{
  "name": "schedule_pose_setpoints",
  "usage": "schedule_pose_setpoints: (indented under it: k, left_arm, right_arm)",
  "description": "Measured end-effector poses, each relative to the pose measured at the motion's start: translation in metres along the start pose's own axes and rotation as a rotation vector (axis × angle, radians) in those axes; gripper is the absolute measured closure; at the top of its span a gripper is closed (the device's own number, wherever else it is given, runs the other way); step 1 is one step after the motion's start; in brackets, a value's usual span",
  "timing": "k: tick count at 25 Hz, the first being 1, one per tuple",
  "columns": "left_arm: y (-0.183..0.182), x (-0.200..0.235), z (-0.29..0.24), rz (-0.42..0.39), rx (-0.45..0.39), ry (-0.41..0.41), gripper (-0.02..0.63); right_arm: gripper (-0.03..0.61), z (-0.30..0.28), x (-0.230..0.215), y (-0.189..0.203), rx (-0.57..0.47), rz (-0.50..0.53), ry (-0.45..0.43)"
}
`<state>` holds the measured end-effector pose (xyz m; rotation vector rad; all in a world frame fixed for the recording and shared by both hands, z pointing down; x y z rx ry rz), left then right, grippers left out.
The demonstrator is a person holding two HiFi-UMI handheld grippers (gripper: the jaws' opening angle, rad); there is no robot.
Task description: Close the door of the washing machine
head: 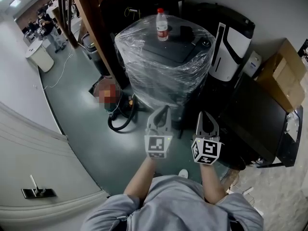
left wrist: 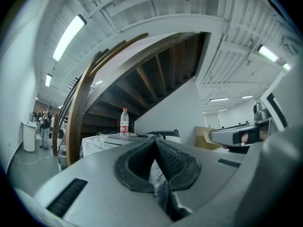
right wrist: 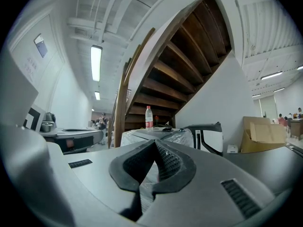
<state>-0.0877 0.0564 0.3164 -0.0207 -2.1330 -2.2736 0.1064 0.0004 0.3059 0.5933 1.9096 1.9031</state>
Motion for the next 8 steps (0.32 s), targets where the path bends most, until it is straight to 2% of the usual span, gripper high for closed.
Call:
schedule_pose_setpoints:
  k: [8]
  left_arm:
    - [-0.0029,-0.0027,0.0043,0.002,0.001,0.004,0.615]
  right_arm:
    - [0.58,0.0058,0.0001,-0.0037,-0.007,-0.004,0.009]
Point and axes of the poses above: the fingertips, and each gripper's own axes: z backward along the fingers, x to its left, y out of its underside, the point moved 10 cm from there along z, backward along the fingers
